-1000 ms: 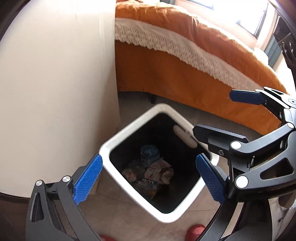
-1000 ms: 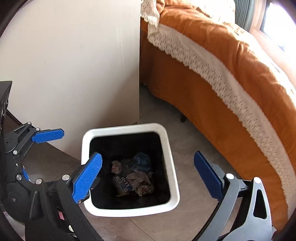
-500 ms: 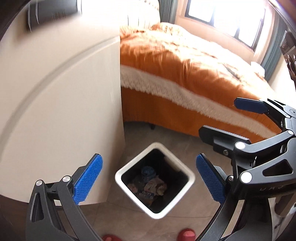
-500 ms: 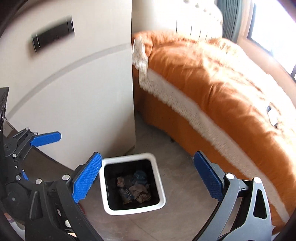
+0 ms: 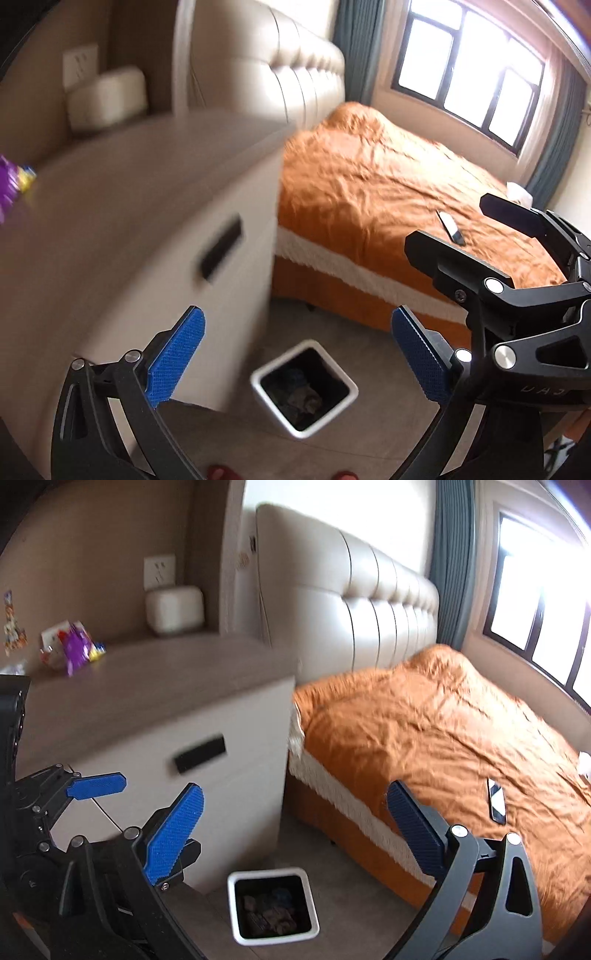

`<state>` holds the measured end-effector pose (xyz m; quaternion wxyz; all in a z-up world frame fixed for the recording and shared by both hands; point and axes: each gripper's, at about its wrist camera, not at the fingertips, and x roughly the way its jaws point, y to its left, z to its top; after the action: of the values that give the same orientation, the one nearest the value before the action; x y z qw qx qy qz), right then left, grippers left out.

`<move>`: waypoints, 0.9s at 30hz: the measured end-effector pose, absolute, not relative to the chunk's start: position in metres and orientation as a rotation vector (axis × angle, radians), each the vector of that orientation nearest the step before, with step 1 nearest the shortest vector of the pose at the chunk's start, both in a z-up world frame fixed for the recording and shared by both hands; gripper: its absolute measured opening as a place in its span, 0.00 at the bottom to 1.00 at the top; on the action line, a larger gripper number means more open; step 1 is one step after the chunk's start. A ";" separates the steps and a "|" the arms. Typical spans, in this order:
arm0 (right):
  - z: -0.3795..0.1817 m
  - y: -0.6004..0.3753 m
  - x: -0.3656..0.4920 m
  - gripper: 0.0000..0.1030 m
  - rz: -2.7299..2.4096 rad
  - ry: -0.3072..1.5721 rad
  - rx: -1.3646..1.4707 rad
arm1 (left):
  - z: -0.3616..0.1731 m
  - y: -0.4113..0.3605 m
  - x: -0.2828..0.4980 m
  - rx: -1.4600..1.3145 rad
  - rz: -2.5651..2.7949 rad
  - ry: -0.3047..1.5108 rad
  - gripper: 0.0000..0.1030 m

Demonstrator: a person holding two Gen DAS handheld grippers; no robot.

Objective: Collect trash
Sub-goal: 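Raise both open tools from the bin back toward the desk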

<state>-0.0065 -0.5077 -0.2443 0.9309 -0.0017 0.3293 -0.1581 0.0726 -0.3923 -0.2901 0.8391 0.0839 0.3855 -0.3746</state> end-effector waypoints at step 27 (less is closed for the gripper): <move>-0.115 -0.325 0.137 0.96 0.096 0.444 -0.084 | -0.143 -0.168 0.173 0.087 -0.248 0.649 0.96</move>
<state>0.1368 -0.3249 -0.1148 0.9735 -0.0418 0.2199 0.0475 0.1726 -0.1677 -0.1430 0.9393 0.0426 0.3181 -0.1215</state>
